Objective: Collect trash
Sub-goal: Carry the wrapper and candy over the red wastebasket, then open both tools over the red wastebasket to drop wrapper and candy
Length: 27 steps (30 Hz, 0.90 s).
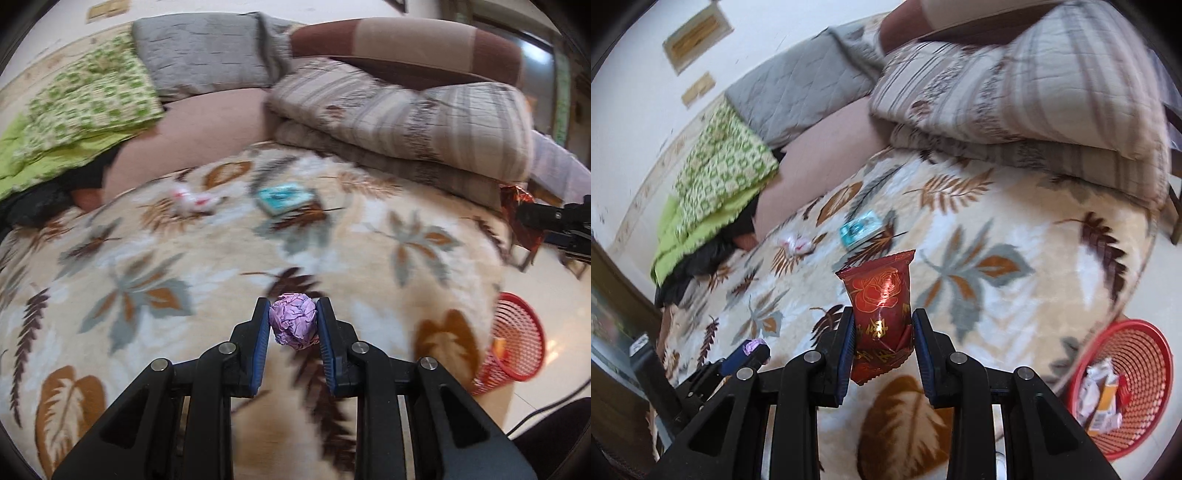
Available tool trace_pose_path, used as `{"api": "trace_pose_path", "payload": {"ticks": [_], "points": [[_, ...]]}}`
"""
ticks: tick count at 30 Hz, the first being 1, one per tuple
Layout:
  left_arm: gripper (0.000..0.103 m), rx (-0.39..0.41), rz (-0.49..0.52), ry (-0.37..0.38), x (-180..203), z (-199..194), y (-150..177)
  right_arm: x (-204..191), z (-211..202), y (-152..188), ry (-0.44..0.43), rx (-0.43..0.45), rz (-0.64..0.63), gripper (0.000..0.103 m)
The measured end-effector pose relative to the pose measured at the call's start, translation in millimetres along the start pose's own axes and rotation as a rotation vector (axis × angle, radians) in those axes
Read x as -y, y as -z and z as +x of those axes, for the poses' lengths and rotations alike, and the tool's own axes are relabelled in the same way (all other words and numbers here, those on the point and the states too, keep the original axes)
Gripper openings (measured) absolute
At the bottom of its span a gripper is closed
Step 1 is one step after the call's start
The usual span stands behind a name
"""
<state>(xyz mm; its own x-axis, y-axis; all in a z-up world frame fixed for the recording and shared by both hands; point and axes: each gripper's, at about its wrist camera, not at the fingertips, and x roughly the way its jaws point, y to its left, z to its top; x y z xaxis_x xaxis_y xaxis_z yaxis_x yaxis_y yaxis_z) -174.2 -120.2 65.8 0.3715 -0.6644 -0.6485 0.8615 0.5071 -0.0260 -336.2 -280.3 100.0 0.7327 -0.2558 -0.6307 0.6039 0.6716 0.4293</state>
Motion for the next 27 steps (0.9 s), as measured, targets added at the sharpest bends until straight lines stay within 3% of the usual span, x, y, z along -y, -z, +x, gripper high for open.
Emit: {"api": "trace_pose_path", "payload": {"ticks": [3, 7, 15, 23, 25, 26, 27], "points": [[0.024, 0.003, 0.058, 0.076, 28.2, -4.1, -6.8, 26.4, -23.5, 0.5, 0.008, 0.033, 0.047, 0.033], [0.024, -0.018, 0.118, 0.218, 75.9, -3.1, -15.3, 72.4, -54.5, 9.1, 0.08, 0.06, 0.089, 0.033], [0.024, -0.085, 0.297, 0.444, 210.7, 20.5, -21.8, 180.1, -111.3, 43.9, 0.229, 0.058, 0.224, 0.033], [0.027, -0.149, 0.418, 0.533, 303.8, 46.2, -17.0, 260.6, -138.3, 74.2, 0.277, 0.048, 0.377, 0.033], [0.049, -0.167, 0.409, 0.536, 312.4, 54.4, -18.0, 272.0, -138.3, 75.6, 0.272, 0.046, 0.393, 0.033], [0.074, -0.172, 0.398, 0.534, 316.0, 58.5, -19.0, 273.5, -136.2, 76.0, 0.267, 0.045, 0.398, 0.033], [0.08, -0.166, 0.382, 0.523, 316.7, 61.3, -20.9, 277.9, -132.7, 74.8, 0.261, 0.043, 0.406, 0.035]]}}
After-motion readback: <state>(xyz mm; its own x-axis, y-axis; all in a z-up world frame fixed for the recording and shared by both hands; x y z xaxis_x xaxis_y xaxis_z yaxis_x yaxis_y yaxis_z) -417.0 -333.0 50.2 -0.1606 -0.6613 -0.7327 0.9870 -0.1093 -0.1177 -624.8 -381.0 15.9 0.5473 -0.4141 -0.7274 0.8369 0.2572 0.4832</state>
